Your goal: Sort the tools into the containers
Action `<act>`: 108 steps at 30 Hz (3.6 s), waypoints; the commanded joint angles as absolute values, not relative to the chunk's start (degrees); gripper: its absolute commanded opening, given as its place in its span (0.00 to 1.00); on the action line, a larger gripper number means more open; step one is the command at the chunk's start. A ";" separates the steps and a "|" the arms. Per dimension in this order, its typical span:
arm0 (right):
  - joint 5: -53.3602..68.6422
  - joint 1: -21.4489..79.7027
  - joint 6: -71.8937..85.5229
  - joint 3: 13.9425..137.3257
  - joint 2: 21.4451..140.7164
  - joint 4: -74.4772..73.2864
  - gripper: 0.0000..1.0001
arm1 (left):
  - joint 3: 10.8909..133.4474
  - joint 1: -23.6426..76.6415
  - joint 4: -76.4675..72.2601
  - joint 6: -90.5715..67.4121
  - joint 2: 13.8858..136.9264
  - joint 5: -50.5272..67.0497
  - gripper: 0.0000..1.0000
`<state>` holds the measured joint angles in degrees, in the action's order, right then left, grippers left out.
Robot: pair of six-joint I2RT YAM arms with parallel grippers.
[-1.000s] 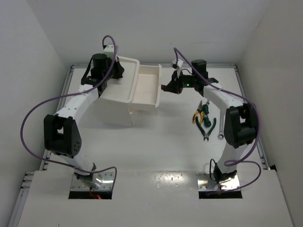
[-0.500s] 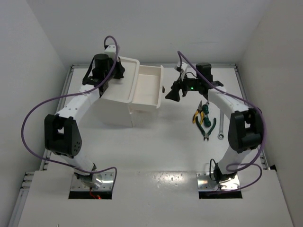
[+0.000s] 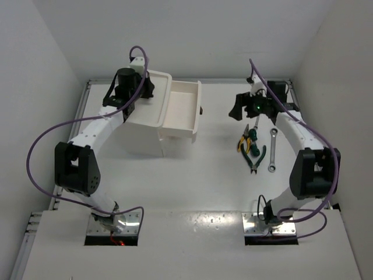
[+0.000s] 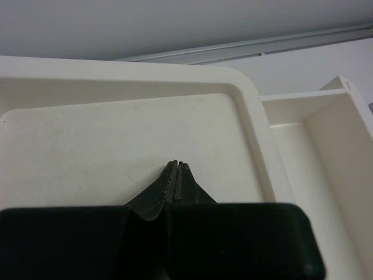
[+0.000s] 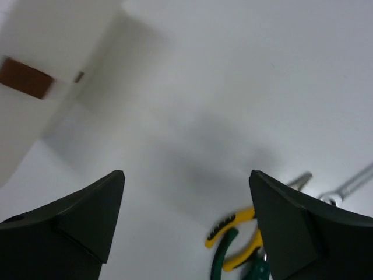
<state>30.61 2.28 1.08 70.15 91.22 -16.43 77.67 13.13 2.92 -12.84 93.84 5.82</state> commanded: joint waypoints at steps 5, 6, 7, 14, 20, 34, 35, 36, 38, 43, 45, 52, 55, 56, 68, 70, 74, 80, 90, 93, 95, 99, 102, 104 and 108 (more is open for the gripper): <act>19.60 -5.00 4.48 62.85 86.40 -24.51 1.00 | 69.61 14.41 25.49 -13.80 96.94 5.54 0.00; 20.21 -5.62 3.61 62.84 86.40 -25.22 1.00 | 68.91 14.41 25.49 -13.80 96.42 5.54 0.00; 20.21 -6.32 2.91 62.32 86.40 -26.09 0.98 | 68.91 14.41 25.49 -14.41 95.81 5.54 0.00; 23.02 -6.86 -2.54 58.27 80.16 -28.13 0.58 | 67.24 14.41 24.96 -15.46 94.66 5.01 0.08; 30.08 -3.79 3.59 61.69 85.77 -29.71 0.20 | 68.46 13.89 24.96 -16.00 95.88 3.96 0.16; 14.25 2.19 18.45 65.21 97.21 -30.67 0.38 | 69.52 13.89 24.96 -16.52 96.50 1.50 0.39; 12.24 2.20 18.46 65.91 98.08 -30.67 0.39 | 69.52 13.89 24.96 -16.52 96.50 1.49 0.39; 11.00 3.68 19.33 66.70 98.87 -30.67 0.43 | 69.52 13.89 24.96 -16.52 96.50 1.49 0.39; 7.85 4.39 21.00 67.49 99.40 -30.67 0.44 | 69.52 13.89 24.96 -16.52 96.50 0.97 0.39; 4.05 4.39 23.73 68.12 102.13 -31.54 0.44 | 70.05 13.89 24.96 -16.52 97.55 0.97 0.39; 4.04 4.39 24.51 68.64 103.53 -32.16 0.42 | 70.58 13.89 25.48 -16.52 97.56 0.97 0.39; 3.78 4.39 25.84 69.17 106.08 -31.47 0.39 | 71.81 13.89 25.49 -16.52 99.14 0.97 0.39; 4.31 4.39 25.84 70.31 108.19 -30.94 0.39 | 71.81 13.89 25.49 -16.52 99.14 0.97 0.39; 4.31 4.39 25.84 70.31 108.19 -30.94 0.39 | 71.81 13.89 25.49 -16.52 99.14 0.97 0.39; 1.93 4.39 23.56 73.03 114.52 -28.83 0.32 | 71.28 13.89 25.49 -16.00 99.76 1.58 0.39; 1.23 4.39 23.03 73.04 115.04 -28.30 0.27 | 71.28 13.89 25.49 -16.00 99.76 1.58 0.39; 2.37 5.01 21.36 73.04 114.09 -27.77 0.00 | 71.28 13.89 25.49 -16.00 100.28 1.58 0.39; 12.91 6.77 21.09 76.54 101.81 -28.30 0.00 | 71.28 13.89 25.49 -16.52 99.76 2.10 0.39; 16.44 7.38 19.25 73.92 90.26 -30.23 0.00 | 70.14 13.89 24.96 -17.57 99.76 4.39 0.39; 16.35 7.38 18.64 70.32 90.26 -30.15 0.00 | 70.66 13.89 24.96 -17.58 100.37 5.01 0.39; 17.57 7.90 17.06 68.74 90.79 -29.62 0.09 | 70.66 13.89 24.96 -17.58 100.37 5.01 0.39; 18.11 10.19 12.40 66.97 94.03 -28.04 0.44 | 70.66 13.89 24.96 -17.58 100.37 5.01 0.39; 15.22 12.21 10.29 68.64 96.84 -25.94 0.40 | 70.66 13.89 24.96 -17.58 99.84 4.48 0.39; 12.31 12.22 9.76 70.74 100.88 -25.31 0.40 | 70.66 13.89 24.96 -17.58 99.84 3.96 0.39; 6.16 12.22 6.34 74.44 107.21 -23.38 0.34 | 70.66 13.89 24.96 -17.58 99.32 3.96 0.39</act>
<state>11.84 12.53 10.28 70.28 104.31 -27.29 76.27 13.91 1.85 -16.21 93.47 4.03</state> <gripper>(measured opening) 0.350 0.383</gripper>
